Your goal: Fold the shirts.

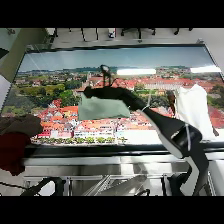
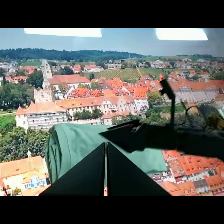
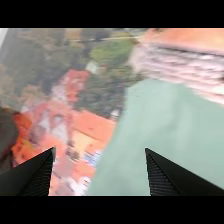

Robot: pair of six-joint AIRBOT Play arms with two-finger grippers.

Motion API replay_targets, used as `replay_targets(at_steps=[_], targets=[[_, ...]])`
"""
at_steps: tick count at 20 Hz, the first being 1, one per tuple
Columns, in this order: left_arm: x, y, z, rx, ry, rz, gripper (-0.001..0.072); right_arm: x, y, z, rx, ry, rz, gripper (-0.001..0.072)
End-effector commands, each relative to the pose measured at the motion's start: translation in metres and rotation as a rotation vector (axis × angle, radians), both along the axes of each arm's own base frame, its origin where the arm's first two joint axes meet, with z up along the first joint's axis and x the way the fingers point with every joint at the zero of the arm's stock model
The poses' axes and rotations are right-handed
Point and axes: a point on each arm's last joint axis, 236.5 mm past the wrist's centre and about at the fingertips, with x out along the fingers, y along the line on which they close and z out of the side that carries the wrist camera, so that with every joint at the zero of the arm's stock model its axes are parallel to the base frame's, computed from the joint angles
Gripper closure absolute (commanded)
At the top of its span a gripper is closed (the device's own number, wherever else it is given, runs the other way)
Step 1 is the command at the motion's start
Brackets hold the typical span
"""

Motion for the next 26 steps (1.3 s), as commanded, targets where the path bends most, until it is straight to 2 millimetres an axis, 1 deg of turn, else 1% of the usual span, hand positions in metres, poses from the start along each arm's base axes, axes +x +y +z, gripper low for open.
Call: replay_targets(at_steps=[1,2,3,4,5,6,7,8,9,11,13,15,16,17,18,19,20,21,22,23,25,26], targets=[[0.004,0.003,-0.018,-0.030,0.019,0.028,0.0692,0.002,-0.122,0.005,-0.100,0.189,0.037,0.0097],[0.006,0.004,-0.024,-0.041,0.026,0.038,0.0692,0.002,-0.158,0.003,-0.107,0.252,0.024,0.0097],[0.008,0.005,-0.029,-0.045,0.029,0.043,0.0692,-0.001,-0.191,-0.005,-0.107,0.335,0.005,0.0097],[0.008,0.005,-0.035,-0.048,0.037,0.046,0.0691,-0.007,-0.216,-0.017,-0.106,0.412,-0.008,0.0097],[0.009,0.005,-0.040,-0.050,0.050,0.044,0.0692,-0.013,-0.232,-0.030,-0.106,0.472,-0.010,0.0096],[0.010,0.006,-0.045,-0.053,0.061,0.044,0.0692,-0.019,-0.241,-0.045,-0.107,0.532,-0.001,0.0093],[0.010,0.006,-0.048,-0.055,0.068,0.045,0.0692,-0.026,-0.242,-0.059,-0.109,0.580,0.015,0.0090],[0.011,0.006,-0.051,-0.058,0.075,0.046,0.0692,-0.030,-0.240,-0.073,-0.110,0.614,0.029,0.0046],[0.011,0.006,-0.053,-0.061,0.082,0.046,0.0692,-0.033,-0.233,-0.085,-0.107,0.642,0.042,0.0016],[0.012,0.006,-0.060,-0.065,0.098,0.047,0.0691,-0.035,-0.212,-0.105,-0.072,0.662,0.071,0.0016],[0.012,0.006,-0.066,-0.069,0.114,0.047,0.0692,-0.035,-0.192,-0.120,-0.032,0.679,0.081,0.0016],[0.013,0.007,-0.071,-0.073,0.126,0.048,0.0692,-0.038,-0.178,-0.134,-0.037,0.690,0.089,0.0016],[0.013,0.007,-0.072,-0.075,0.128,0.049,0.0692,-0.040,-0.172,-0.137,-0.042,0.691,0.094,0.0017],[0.013,0.007,-0.072,-0.074,0.128,0.050,0.0691,-0.040,-0.168,-0.138,-0.046,0.683,0.096,0.0020],[0.014,0.007,-0.071,-0.074,0.122,0.052,0.0691,-0.038,-0.163,-0.136,-0.037,0.673,0.093,0.0218],[0.014,0.007,-0.071,-0.075,0.120,0.053,0.0691,-0.035,-0.160,-0.134,-0.028,0.661,0.091,0.0514],[0.014,0.007,-0.071,-0.075,0.121,0.053,0.0691,-0.032,-0.158,-0.130,-0.019,0.653,0.089,0.0643],[0.014,0.007,-0.071,-0.075,0.121,0.053,0.0692,-0.029,-0.156,-0.123,-0.011,0.640,0.093,0.0691],[0.014,0.007,-0.071,-0.075,0.121,0.053,0.0692,-0.025,-0.156,-0.113,-0.009,0.617,0.099,0.0691],[0.014,0.007,-0.071,-0.075,0.121,0.053,0.0692,-0.019,-0.156,-0.098,-0.004,0.582,0.100,0.0691],[0.014,0.008,-0.071,-0.075,0.121,0.053,0.0692,0.004,-0.165,-0.049,0.016,0.466,0.084,0.0692],[0.014,0.007,-0.071,-0.075,0.122,0.053,0.0691,0.019,-0.175,-0.017,0.030,0.393,0.061,0.0693]])
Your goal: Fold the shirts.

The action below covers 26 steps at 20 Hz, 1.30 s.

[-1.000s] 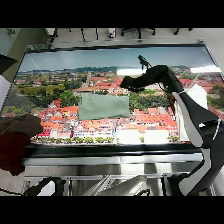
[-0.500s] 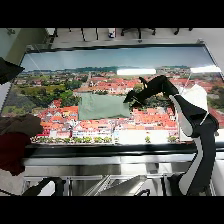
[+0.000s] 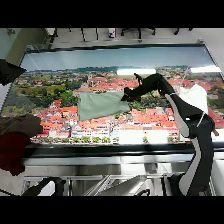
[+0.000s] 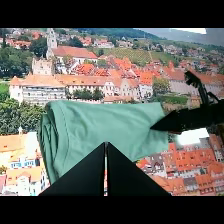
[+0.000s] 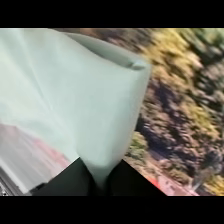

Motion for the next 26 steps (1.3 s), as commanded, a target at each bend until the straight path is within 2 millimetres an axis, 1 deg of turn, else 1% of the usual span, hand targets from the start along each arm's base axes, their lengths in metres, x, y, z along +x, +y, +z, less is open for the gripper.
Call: replay_targets(at_steps=[1,2,3,4,5,6,7,9,11,13,14,15,17,19,20,21,22,26], targets=[[0.000,0.000,0.000,0.000,0.000,0.001,0.0692,0.040,-0.026,0.093,0.039,-0.205,-0.074,0.0693],[0.000,0.000,0.000,0.000,0.000,0.001,0.0691,0.053,-0.044,0.125,0.045,-0.273,-0.112,0.0692],[0.000,0.000,0.000,0.000,0.000,0.001,0.0691,0.066,-0.067,0.157,0.049,-0.341,-0.162,0.0693],[0.000,0.000,0.000,0.000,0.000,0.001,0.0692,0.078,-0.092,0.183,0.052,-0.395,-0.226,0.0692],[0.000,0.000,0.000,-0.001,0.000,0.001,0.0692,0.089,-0.120,0.205,0.053,-0.439,-0.306,0.0692],[0.000,0.000,0.000,0.000,0.000,0.001,0.0691,0.098,-0.153,0.225,0.046,-0.493,-0.387,0.0692],[0.000,0.000,0.000,0.000,0.000,0.001,0.0691,0.102,-0.186,0.239,0.035,-0.529,-0.454,0.0692],[-0.001,0.000,-0.001,0.000,0.004,-0.001,0.0692,0.099,-0.246,0.254,0.011,-0.548,-0.555,0.0692],[-0.002,0.000,-0.001,0.001,0.007,-0.003,0.0691,0.088,-0.300,0.261,-0.017,-0.546,-0.633,0.0692],[-0.003,-0.001,-0.003,0.001,0.015,-0.008,0.0692,0.074,-0.343,0.258,-0.045,-0.523,-0.683,0.0692],[-0.004,-0.002,-0.003,0.002,0.020,-0.011,0.0692,0.066,-0.359,0.251,-0.059,-0.489,-0.703,0.0692],[-0.005,-0.002,-0.004,0.002,0.024,-0.014,0.0691,0.058,-0.370,0.241,-0.071,-0.445,-0.717,0.0692],[-0.006,-0.002,-0.005,0.002,0.029,-0.017,0.0692,0.041,-0.390,0.212,-0.106,-0.328,-0.753,0.0692],[-0.007,-0.003,-0.006,0.002,0.035,-0.021,0.0691,0.028,-0.402,0.191,-0.131,-0.213,-0.804,0.0693],[-0.008,-0.003,-0.007,0.003,0.041,-0.024,0.0691,0.022,-0.404,0.184,-0.149,-0.166,-0.820,0.0693],[-0.009,-0.004,-0.008,0.004,0.046,-0.027,0.0692,0.016,-0.407,0.180,-0.166,-0.125,-0.841,0.0693],[-0.010,-0.004,-0.008,0.004,0.049,-0.029,0.0692,0.012,-0.406,0.180,-0.168,-0.100,-0.852,0.0693],[-0.013,-0.005,-0.011,0.005,0.063,-0.038,0.0691,-0.007,-0.403,0.191,-0.196,-0.048,-0.875,0.0693]])
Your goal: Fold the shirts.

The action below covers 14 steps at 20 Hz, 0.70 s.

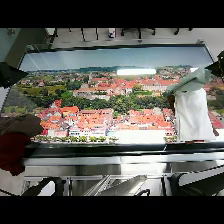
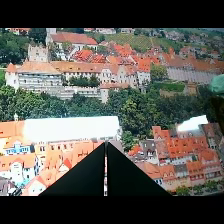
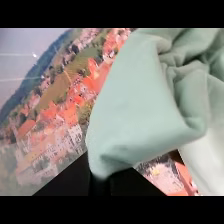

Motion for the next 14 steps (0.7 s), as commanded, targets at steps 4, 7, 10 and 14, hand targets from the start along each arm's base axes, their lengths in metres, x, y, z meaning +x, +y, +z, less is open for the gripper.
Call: replay_targets(at_steps=[4,7,10,14], targets=[[-0.008,-0.003,-0.006,0.005,0.035,-0.023,0.0691,-0.055,-0.017,0.015,-0.104,0.169,-0.121,0.0693],[-0.008,-0.003,-0.006,0.006,0.036,-0.024,0.0691,-0.073,-0.029,0.041,-0.192,0.149,-0.185,0.0694],[-0.008,-0.003,-0.006,0.008,0.035,-0.026,0.0692,-0.095,-0.031,0.047,-0.211,0.194,-0.202,0.0693],[-0.008,-0.003,-0.006,0.023,0.024,-0.041,0.0691,-0.140,-0.033,0.023,-0.238,0.382,-0.229,0.0693]])
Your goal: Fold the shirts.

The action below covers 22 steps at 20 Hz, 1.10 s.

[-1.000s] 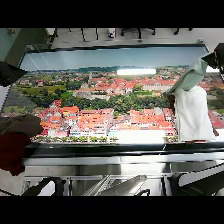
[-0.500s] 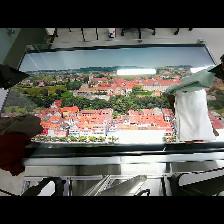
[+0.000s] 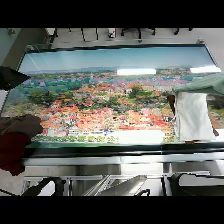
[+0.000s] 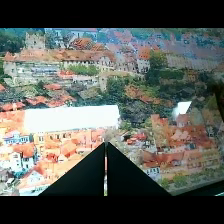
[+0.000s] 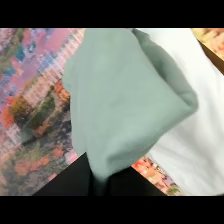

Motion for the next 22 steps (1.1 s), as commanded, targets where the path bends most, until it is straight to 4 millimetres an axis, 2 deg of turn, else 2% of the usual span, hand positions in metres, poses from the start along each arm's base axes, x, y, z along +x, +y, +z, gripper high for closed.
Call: replay_targets(at_steps=[1,5,8,11,14,15,16,17,19,20,22], targets=[[-0.001,0.000,0.000,0.009,-0.004,-0.008,0.0692,-0.046,-0.006,-0.018,-0.026,0.162,-0.083,0.0693],[-0.001,0.000,-0.001,0.018,-0.008,-0.019,0.0692,-0.101,-0.016,-0.047,-0.089,0.306,-0.204,0.0693],[-0.001,0.000,0.000,0.020,-0.011,-0.021,0.0692,-0.129,-0.008,-0.086,-0.031,0.400,-0.233,0.0692],[-0.001,0.000,-0.001,0.020,-0.011,-0.022,0.0692,-0.146,0.006,-0.130,0.029,0.497,-0.236,0.0691],[-0.001,0.000,0.000,0.020,-0.011,-0.021,0.0691,-0.149,0.019,-0.165,0.089,0.520,-0.226,0.0659],[-0.001,0.000,0.000,0.020,-0.011,-0.021,0.0691,-0.151,0.022,-0.173,0.099,0.536,-0.217,0.0430],[-0.001,0.000,0.000,0.020,-0.011,-0.021,0.0691,-0.153,0.025,-0.178,0.109,0.554,-0.184,0.0102],[-0.001,0.000,0.000,0.020,-0.010,-0.021,0.0691,-0.155,0.028,-0.179,0.117,0.565,-0.135,0.0009],[-0.001,0.000,0.000,0.020,-0.011,-0.021,0.0692,-0.159,0.023,-0.166,0.108,0.578,-0.104,0.0009],[-0.001,0.000,0.000,0.020,-0.011,-0.021,0.0692,-0.153,0.015,-0.152,0.090,0.545,-0.114,0.0009],[0.000,0.000,0.000,0.019,-0.015,-0.018,0.0691,-0.125,0.006,-0.117,0.051,0.420,-0.117,0.0009]])
